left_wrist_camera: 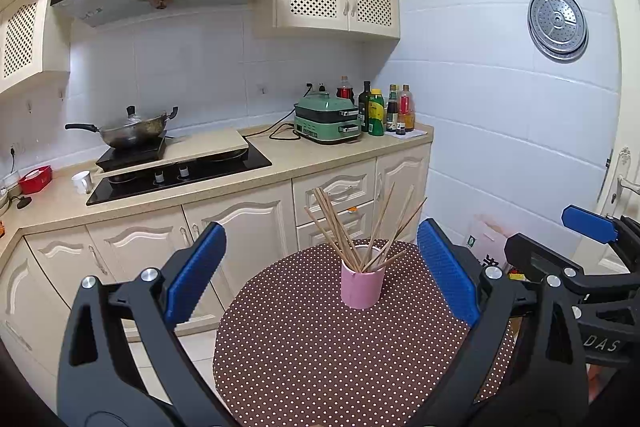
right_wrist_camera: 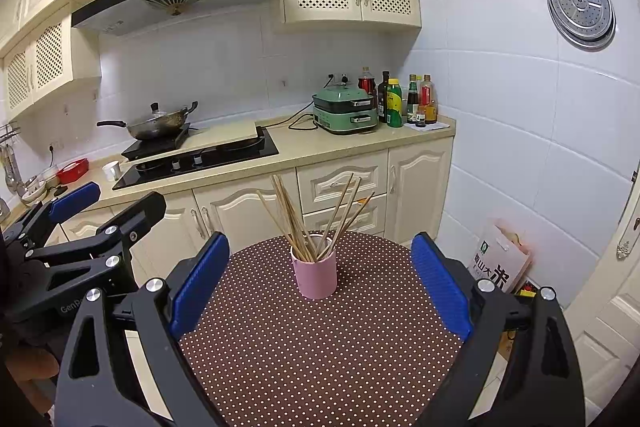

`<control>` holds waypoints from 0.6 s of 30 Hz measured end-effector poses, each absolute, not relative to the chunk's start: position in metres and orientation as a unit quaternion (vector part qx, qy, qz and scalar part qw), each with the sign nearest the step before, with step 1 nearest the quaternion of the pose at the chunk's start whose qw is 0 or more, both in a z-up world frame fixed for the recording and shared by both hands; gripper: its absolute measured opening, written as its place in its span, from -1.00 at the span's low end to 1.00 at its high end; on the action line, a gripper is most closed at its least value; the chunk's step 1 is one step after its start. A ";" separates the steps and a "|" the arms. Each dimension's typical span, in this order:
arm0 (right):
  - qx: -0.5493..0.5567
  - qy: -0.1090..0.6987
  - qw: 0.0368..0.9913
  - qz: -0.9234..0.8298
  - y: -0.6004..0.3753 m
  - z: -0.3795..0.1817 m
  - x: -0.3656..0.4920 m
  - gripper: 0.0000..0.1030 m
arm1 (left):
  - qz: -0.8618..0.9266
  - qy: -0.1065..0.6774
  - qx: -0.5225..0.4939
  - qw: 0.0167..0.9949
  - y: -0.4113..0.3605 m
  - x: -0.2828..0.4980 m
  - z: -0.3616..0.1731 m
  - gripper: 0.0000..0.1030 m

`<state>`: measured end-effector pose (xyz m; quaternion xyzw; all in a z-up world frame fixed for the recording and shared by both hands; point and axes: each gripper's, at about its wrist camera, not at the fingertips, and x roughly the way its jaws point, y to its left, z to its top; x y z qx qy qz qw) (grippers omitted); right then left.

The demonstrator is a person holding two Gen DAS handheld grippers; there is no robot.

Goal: Organize utensils

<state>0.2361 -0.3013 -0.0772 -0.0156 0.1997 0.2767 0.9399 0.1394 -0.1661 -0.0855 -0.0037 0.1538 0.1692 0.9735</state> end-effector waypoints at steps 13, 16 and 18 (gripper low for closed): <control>-0.016 0.201 0.939 0.277 -0.300 -0.077 0.237 0.72 | 0.169 0.154 -0.004 0.974 -0.163 0.139 -0.086 0.83; -0.016 0.202 0.939 0.278 -0.301 -0.078 0.238 0.72 | 0.169 0.155 -0.005 0.973 -0.162 0.139 -0.086 0.83; -0.016 0.202 0.939 0.277 -0.301 -0.078 0.238 0.72 | 0.169 0.155 -0.004 0.973 -0.162 0.139 -0.086 0.83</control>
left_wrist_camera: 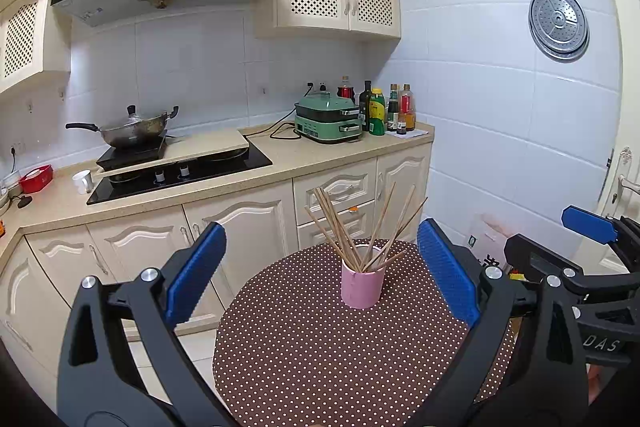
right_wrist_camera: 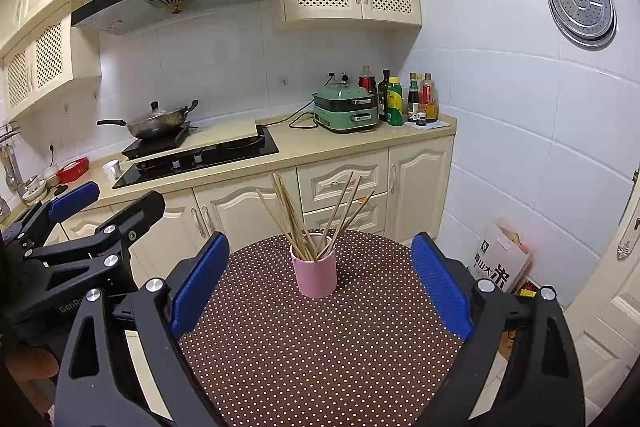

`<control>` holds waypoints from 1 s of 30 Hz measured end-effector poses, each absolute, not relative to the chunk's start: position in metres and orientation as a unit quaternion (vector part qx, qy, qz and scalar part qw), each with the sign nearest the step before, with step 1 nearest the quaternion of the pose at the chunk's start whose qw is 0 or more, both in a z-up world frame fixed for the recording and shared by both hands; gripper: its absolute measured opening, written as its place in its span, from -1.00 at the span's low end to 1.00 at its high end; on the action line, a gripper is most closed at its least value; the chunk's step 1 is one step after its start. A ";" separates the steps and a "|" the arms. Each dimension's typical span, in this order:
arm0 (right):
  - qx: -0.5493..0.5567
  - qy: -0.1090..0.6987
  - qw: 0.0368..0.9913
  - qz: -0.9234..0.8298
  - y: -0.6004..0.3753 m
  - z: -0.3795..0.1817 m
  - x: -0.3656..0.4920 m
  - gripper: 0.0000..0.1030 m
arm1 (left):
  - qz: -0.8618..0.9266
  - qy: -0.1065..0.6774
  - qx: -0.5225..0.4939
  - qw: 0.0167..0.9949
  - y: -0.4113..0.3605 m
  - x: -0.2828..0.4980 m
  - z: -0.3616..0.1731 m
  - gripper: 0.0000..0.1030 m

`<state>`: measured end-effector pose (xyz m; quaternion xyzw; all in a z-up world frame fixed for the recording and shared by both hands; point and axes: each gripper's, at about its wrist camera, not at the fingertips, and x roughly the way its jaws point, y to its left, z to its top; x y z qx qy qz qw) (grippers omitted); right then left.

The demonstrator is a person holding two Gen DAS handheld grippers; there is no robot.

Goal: Organize utensils

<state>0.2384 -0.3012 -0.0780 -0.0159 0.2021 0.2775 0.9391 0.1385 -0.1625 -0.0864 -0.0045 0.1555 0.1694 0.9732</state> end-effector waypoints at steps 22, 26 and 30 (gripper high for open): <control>-0.014 0.204 0.939 0.277 -0.303 -0.080 0.242 0.72 | 0.171 0.156 -0.001 0.973 -0.161 0.140 -0.086 0.83; -0.013 0.205 0.939 0.277 -0.303 -0.080 0.243 0.72 | 0.171 0.157 0.000 0.973 -0.161 0.141 -0.086 0.83; -0.013 0.205 0.939 0.277 -0.302 -0.080 0.243 0.72 | 0.172 0.158 0.001 0.973 -0.161 0.142 -0.086 0.83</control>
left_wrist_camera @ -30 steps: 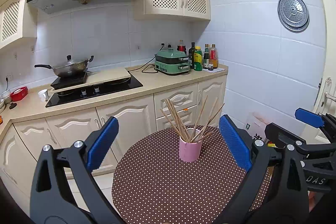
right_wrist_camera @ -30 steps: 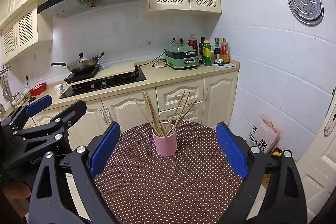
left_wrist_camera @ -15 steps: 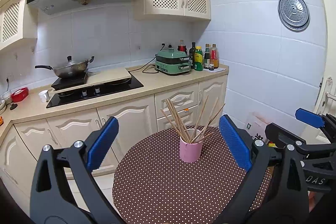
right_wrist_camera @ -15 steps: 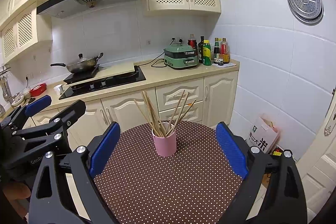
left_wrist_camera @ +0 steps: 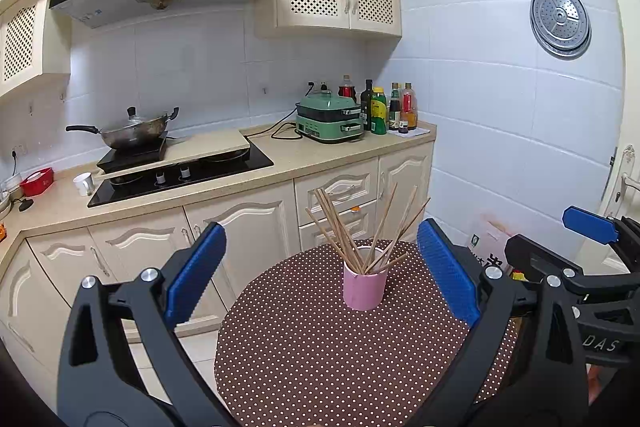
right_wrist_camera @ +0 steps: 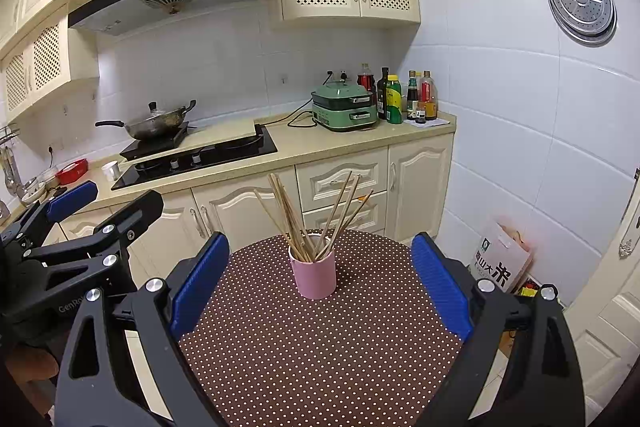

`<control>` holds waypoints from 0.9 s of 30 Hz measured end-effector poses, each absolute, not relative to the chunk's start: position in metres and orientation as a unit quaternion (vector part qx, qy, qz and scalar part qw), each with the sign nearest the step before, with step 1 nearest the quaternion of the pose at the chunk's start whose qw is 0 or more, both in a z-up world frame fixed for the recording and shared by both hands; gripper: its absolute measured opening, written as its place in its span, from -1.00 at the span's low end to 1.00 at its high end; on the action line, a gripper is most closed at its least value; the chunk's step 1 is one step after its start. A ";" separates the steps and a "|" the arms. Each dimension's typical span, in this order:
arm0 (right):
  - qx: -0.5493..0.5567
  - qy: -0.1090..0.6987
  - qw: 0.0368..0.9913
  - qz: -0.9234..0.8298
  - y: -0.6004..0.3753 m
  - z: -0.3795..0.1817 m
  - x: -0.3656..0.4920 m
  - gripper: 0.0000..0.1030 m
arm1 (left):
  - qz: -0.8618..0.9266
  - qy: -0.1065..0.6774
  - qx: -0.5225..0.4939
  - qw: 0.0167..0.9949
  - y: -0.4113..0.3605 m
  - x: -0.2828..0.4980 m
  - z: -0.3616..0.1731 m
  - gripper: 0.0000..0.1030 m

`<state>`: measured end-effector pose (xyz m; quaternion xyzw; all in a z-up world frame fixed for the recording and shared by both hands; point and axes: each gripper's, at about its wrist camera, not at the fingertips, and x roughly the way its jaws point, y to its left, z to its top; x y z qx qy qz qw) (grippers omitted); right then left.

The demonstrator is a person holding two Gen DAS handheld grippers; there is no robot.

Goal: Organize utensils

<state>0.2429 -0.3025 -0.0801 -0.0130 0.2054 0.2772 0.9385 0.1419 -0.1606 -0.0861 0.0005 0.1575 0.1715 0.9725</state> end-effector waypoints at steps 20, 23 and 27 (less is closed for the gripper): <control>-0.013 0.212 0.937 0.277 -0.297 -0.081 0.250 0.72 | 0.173 0.162 0.001 0.972 -0.154 0.151 -0.089 0.83; -0.013 0.214 0.937 0.276 -0.295 -0.083 0.252 0.72 | 0.172 0.163 0.001 0.972 -0.154 0.151 -0.090 0.83; -0.012 0.215 0.937 0.276 -0.293 -0.084 0.254 0.72 | 0.172 0.164 -0.002 0.971 -0.152 0.154 -0.091 0.83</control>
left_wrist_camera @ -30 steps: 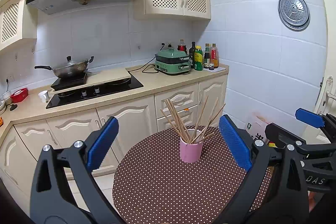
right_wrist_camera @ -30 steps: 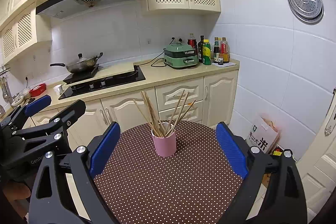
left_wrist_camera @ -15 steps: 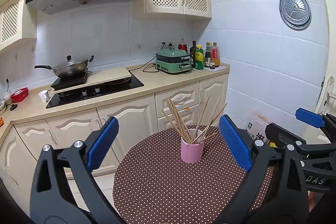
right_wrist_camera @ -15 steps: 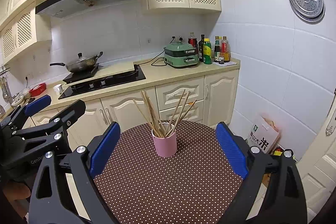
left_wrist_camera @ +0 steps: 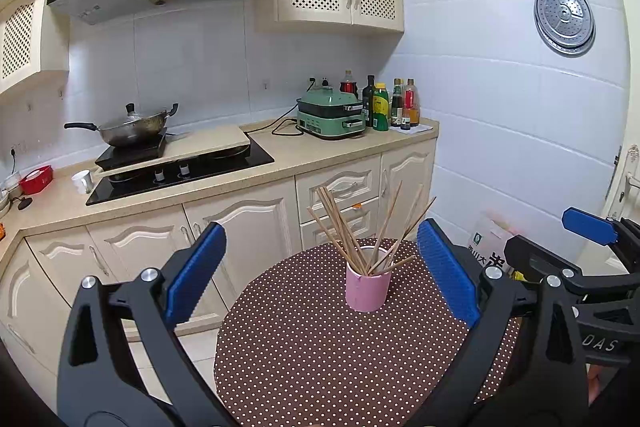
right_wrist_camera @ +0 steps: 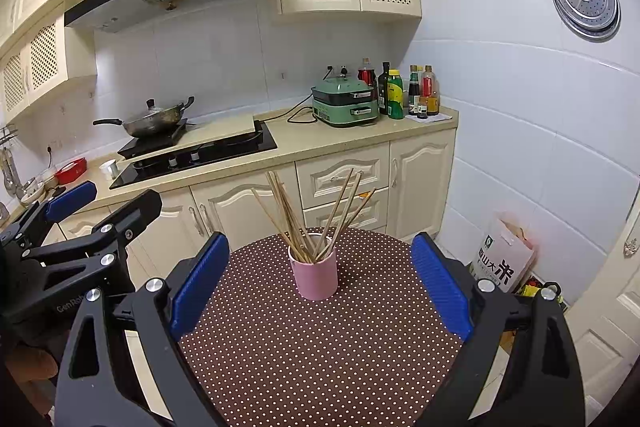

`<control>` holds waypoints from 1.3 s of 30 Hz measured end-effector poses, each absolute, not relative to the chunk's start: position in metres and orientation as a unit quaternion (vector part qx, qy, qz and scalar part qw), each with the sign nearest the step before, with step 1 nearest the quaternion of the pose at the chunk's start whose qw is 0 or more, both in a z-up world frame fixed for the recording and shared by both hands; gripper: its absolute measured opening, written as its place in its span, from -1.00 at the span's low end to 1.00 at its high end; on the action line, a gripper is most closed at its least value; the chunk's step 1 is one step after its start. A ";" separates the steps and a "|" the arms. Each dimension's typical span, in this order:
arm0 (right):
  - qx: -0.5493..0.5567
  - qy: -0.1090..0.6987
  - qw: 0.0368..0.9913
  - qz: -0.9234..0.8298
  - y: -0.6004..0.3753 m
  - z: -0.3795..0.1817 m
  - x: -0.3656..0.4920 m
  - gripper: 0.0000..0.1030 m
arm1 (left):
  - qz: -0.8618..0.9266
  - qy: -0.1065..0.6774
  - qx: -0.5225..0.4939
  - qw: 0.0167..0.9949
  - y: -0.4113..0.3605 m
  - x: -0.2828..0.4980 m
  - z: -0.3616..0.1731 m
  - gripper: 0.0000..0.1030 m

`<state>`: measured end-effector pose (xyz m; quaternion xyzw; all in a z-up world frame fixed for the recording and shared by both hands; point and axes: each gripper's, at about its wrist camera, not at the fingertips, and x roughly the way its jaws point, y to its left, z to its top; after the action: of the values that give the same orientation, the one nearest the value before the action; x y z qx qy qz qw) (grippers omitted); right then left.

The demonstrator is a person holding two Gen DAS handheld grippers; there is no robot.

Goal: Organize utensils

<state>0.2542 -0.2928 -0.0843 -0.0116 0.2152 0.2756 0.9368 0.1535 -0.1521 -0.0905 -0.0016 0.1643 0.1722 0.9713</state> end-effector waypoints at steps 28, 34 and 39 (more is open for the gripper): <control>-0.018 0.225 0.934 0.277 -0.279 -0.091 0.271 0.72 | 0.176 0.177 -0.008 0.968 -0.138 0.179 -0.097 0.83; -0.019 0.231 0.932 0.279 -0.276 -0.095 0.279 0.72 | 0.179 0.180 -0.008 0.967 -0.137 0.186 -0.100 0.83; -0.021 0.235 0.930 0.282 -0.274 -0.097 0.287 0.72 | 0.183 0.182 -0.008 0.966 -0.136 0.193 -0.102 0.83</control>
<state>0.2870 -0.2735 -0.0966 -0.0205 0.2352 0.2825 0.9298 0.1925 -0.1355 -0.1020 -0.0080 0.1819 0.1828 0.9661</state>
